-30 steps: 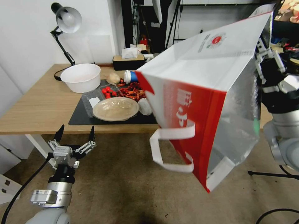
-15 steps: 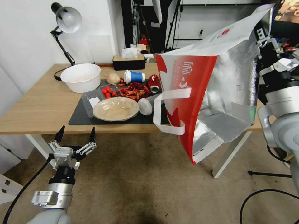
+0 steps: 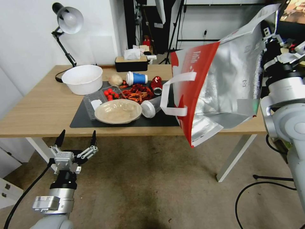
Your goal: Pick up the food delivery bag from the floor and place it on the table.
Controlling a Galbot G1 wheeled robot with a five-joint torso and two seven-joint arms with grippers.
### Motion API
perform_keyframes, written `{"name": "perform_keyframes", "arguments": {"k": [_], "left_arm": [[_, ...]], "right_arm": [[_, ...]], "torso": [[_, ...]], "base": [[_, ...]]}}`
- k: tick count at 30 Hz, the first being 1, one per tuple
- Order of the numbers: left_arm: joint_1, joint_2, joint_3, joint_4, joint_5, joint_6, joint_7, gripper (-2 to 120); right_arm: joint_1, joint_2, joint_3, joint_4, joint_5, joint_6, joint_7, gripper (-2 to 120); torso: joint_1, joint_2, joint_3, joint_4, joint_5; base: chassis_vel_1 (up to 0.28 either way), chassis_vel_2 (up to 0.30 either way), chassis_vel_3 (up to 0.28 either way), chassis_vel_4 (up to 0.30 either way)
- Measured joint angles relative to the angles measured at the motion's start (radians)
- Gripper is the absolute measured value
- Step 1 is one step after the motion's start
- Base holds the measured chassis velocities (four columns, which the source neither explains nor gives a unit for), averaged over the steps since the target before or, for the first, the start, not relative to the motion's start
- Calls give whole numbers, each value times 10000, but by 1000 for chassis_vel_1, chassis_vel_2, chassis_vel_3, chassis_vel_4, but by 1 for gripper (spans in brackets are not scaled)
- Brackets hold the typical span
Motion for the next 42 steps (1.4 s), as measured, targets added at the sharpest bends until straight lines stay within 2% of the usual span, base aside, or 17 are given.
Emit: {"name": "perform_keyframes", "arguments": {"k": [12, 24, 26, 28, 30, 32, 33, 34, 37, 39, 41, 42], "left_arm": [[-22, 83, -18, 1, -12, -2, -1, 100], [14, 107, 11, -35, -11, -41, 34, 100], [18, 115, 6, -52, -11, -52, 37, 100], [19, 117, 2, -53, -11, -56, 36, 100], [28, 122, -9, -54, -12, -71, 37, 100], [29, 124, -10, -53, -12, -72, 37, 100], [29, 127, -12, -54, -15, -75, 37, 100], [29, 127, -12, -54, -15, -75, 37, 100], [21, 134, -14, -51, -25, -77, 37, 100], [16, 137, -14, -46, -26, -77, 36, 100], [-6, 147, -15, -12, -48, -77, 31, 100], [-6, 147, -15, -12, -48, -77, 31, 100]], "right_arm": [[-266, -269, 371, -513, -257, -136, -255, 0], [-241, -512, 428, -1339, -542, -534, -1395, 3], [-103, -561, 277, -1482, -692, -561, -1531, 15], [-66, -561, 247, -1509, -723, -561, -1523, 17], [52, -545, 167, -1604, -811, -551, -1487, 29], [79, -541, 152, -1631, -838, -545, -1488, 32], [136, -535, 122, -1716, -919, -515, -1538, 39], [136, -535, 122, -1716, -919, -515, -1538, 39], [141, -529, 117, -1827, -1011, -465, -1708, 52], [135, -529, 118, -1834, -1023, -457, -1734, 56], [64, -532, 129, -1845, -1061, -437, -1899, 69], [64, -532, 129, -1845, -1061, -437, -1899, 69]], "torso": [[0, 0, -1, -1, 0], [0, -1, 0, -1, 0], [0, -1, -1, 0, 0], [-1, -1, -1, 1, 0], [0, -1, -1, 0, 0], [0, -1, -1, 0, 0], [0, -1, -1, 0, 0], [0, -1, -1, 0, 0], [0, -1, -1, 0, 0], [-1, -1, -1, 0, 0], [0, -1, -1, 0, 0], [0, -1, -1, 0, 0]], "base": [[0, 0, 0, 0], [0, 0, 0, 0], [0, 0, 0, 0], [0, 0, 0, 0], [0, 0, 0, 0], [0, 0, 0, 0], [0, 0, 0, 0], [0, 0, 0, 0], [0, 0, 0, 0], [0, 0, 0, 0], [0, 0, 0, 0], [0, 0, 0, 0]]}}
